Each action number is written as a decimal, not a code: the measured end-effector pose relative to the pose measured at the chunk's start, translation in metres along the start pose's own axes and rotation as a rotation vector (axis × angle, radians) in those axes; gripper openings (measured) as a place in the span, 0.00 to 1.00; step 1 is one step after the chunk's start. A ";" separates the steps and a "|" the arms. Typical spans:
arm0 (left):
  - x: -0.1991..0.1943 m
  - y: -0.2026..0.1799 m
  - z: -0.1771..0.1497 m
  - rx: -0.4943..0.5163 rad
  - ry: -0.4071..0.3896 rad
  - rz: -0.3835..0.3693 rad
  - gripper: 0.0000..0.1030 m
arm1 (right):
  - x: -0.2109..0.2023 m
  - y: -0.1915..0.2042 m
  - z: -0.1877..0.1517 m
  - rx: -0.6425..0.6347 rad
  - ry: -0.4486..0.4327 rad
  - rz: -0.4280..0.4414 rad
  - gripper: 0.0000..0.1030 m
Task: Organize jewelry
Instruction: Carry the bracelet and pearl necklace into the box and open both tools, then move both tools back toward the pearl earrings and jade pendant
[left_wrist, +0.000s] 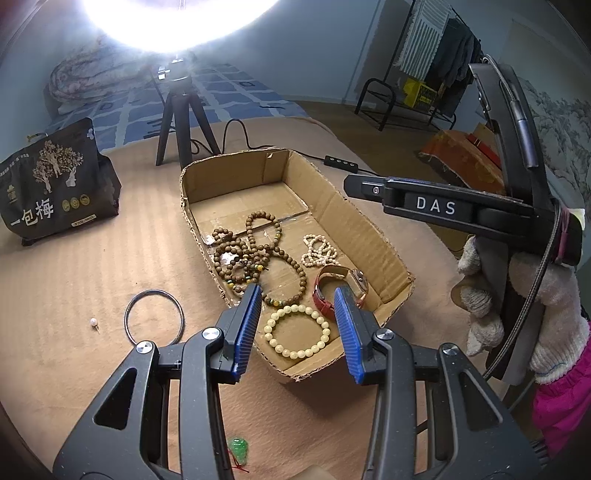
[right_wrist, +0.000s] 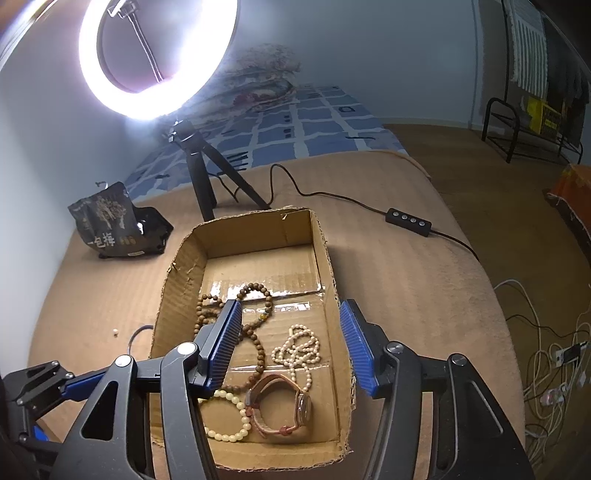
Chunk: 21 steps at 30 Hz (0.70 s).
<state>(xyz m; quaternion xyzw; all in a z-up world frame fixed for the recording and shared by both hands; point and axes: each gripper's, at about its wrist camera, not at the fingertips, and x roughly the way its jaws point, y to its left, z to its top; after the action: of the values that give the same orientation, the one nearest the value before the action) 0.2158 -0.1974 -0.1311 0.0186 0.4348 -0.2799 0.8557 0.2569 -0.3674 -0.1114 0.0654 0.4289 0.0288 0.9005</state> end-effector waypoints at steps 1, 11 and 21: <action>-0.001 0.000 0.000 0.002 -0.001 0.003 0.40 | -0.001 0.000 0.000 0.002 0.000 -0.002 0.54; -0.012 0.012 -0.008 0.004 0.003 0.015 0.40 | -0.012 -0.004 -0.004 0.029 -0.009 -0.035 0.68; -0.040 0.049 -0.013 -0.039 -0.035 0.078 0.50 | -0.039 0.012 -0.014 -0.025 -0.033 -0.030 0.68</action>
<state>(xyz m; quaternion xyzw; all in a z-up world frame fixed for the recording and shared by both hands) 0.2118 -0.1340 -0.1199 0.0140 0.4242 -0.2383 0.8735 0.2219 -0.3588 -0.0884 0.0479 0.4145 0.0196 0.9086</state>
